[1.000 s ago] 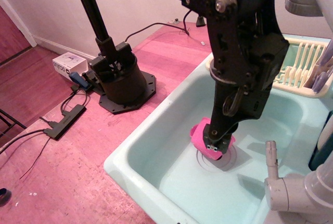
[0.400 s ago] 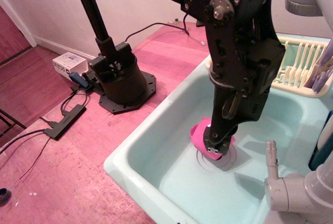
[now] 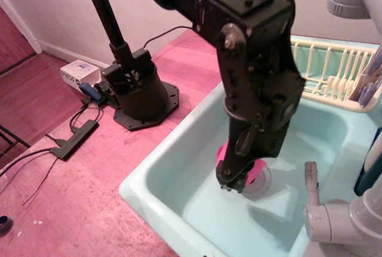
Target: Flip cup upright
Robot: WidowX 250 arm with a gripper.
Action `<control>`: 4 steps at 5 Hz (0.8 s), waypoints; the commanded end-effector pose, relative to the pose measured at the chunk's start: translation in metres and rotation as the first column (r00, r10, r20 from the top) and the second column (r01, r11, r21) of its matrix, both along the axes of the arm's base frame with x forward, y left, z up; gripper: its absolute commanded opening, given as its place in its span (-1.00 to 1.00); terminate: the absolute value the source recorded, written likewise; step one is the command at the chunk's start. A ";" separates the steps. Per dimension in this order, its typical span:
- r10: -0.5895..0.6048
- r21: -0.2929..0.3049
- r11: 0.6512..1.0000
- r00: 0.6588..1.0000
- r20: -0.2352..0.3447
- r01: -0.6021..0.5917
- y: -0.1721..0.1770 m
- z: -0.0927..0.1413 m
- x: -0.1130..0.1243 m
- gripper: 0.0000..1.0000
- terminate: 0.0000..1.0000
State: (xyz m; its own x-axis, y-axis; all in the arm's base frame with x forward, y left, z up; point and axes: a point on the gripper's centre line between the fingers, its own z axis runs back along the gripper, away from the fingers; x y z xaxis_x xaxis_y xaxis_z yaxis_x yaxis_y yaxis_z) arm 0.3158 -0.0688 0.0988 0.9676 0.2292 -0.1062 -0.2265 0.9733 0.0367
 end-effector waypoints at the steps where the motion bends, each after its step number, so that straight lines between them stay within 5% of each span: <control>1: -0.002 -0.020 1.000 0.999 0.045 0.003 -0.004 0.018 -0.002 1.00 -1.00; 2: 0.021 -0.028 0.999 0.999 0.049 -0.020 -0.010 0.017 -0.008 -1.00 -1.00; 4: 0.054 -0.069 0.996 0.996 0.065 -0.049 -0.026 0.020 -0.012 -1.00 -1.00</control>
State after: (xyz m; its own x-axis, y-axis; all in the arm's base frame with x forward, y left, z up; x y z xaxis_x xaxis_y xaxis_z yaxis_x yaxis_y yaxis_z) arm 0.3020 -0.0981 0.0958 0.9568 0.2636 -0.1228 -0.2682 0.9631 -0.0221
